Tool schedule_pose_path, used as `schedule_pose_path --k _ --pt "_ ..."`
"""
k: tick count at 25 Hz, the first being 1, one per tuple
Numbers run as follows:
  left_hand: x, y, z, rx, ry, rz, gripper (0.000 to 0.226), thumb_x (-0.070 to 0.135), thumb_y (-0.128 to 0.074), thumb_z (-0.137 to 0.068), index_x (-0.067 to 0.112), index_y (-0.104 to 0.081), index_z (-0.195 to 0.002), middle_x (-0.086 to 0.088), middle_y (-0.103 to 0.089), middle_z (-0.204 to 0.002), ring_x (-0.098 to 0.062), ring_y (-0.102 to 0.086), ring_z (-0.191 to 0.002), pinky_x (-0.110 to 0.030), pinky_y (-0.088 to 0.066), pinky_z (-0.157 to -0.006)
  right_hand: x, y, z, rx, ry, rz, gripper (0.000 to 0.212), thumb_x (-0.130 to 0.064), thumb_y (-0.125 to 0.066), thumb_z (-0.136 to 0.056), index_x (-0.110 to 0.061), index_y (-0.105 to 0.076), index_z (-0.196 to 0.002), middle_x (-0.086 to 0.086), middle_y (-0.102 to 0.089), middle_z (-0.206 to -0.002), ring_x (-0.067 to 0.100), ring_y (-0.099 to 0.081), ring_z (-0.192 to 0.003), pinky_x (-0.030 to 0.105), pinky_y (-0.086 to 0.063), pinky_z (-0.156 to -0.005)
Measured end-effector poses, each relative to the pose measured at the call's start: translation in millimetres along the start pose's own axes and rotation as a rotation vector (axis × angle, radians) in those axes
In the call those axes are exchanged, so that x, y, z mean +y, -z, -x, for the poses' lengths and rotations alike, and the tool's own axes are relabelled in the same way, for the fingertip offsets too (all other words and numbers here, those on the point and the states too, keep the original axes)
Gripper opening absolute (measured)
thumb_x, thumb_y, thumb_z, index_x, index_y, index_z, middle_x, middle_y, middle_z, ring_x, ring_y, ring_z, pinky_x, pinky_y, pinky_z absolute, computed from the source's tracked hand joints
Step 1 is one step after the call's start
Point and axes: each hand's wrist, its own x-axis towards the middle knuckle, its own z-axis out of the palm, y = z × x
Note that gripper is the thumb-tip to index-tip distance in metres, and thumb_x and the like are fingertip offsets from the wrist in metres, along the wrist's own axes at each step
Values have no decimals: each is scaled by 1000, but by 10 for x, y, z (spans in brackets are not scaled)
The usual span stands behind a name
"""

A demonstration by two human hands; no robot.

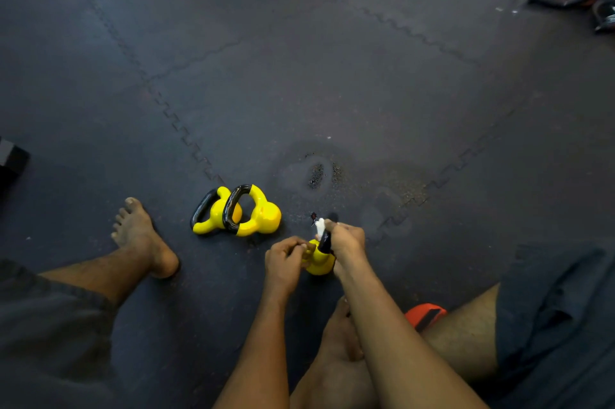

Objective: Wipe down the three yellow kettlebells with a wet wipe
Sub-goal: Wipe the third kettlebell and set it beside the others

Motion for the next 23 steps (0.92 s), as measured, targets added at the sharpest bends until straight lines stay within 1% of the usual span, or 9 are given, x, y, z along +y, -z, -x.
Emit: schedule_pose_path --k 2,4,8,10,12,14,17,21,23 --pt "-6 104 5 131 29 44 29 6 -51 -95 20 -69 -77 -9 -72 -79 -23 -68 -74 -42 -62 -63 137 -69 96 -178 87 147 13 -11 -74 -82 1 -72 -80 15 -72 -74 18 -64 -63 27 -53 -60" --pt "24 202 -21 211 60 58 24 15 -46 -101 22 -67 -89 -9 -71 -86 -23 -68 -77 -37 -60 -58 215 -55 158 -234 157 277 15 -16 -78 -79 -5 -72 -87 15 -74 -86 19 -66 -73 30 -53 -68" --pt "141 309 -154 34 84 -167 27 29 -48 -101 19 -71 -109 2 -71 -98 -19 -64 -91 -30 -53 -69 205 154 223 -302 143 400 33 -22 -86 -70 -10 -68 -95 5 -73 -85 14 -68 -72 27 -55 -63" --pt "214 283 -178 -13 27 -309 27 36 -57 -96 17 -75 -104 5 -72 -90 -16 -64 -88 -26 -48 -74 173 285 225 -390 128 465 36 -21 -87 -69 -10 -68 -97 -2 -72 -82 7 -67 -71 19 -49 -57" --pt "265 240 -181 -10 14 -308 26 40 -66 -90 17 -76 -95 2 -74 -84 -15 -67 -83 -24 -47 -70 160 346 226 -453 115 429 35 -14 -82 -74 -6 -67 -105 3 -73 -88 11 -67 -77 20 -50 -60" --pt "306 197 -187 -2 36 -317 26 41 -73 -83 17 -74 -91 2 -71 -81 -14 -65 -80 -22 -45 -66 145 332 231 -435 79 272 31 -5 -73 -81 -1 -64 -111 12 -73 -93 20 -68 -80 27 -53 -66" --pt "391 112 -175 74 74 -361 26 38 -75 -80 16 -66 -91 -4 -66 -83 -22 -62 -83 -27 -45 -69 155 246 221 -342 79 153 21 0 -66 -86 -2 -64 -108 12 -73 -90 21 -70 -78 28 -53 -66" --pt "493 -13 -120 111 100 -435 8 31 -60 -86 24 -60 -92 -11 -68 -101 -32 -62 -95 -32 -48 -76 159 226 164 -199 124 100 18 6 -69 -82 -4 -64 -96 15 -72 -89 22 -68 -75 31 -56 -67" --pt "501 -21 -90 133 112 -464 9 28 -52 -89 27 -59 -94 -13 -67 -103 -35 -59 -97 -33 -45 -73 122 287 80 -40 177 158 19 8 -67 -78 -3 -68 -94 16 -73 -87 23 -68 -72 33 -57 -68"
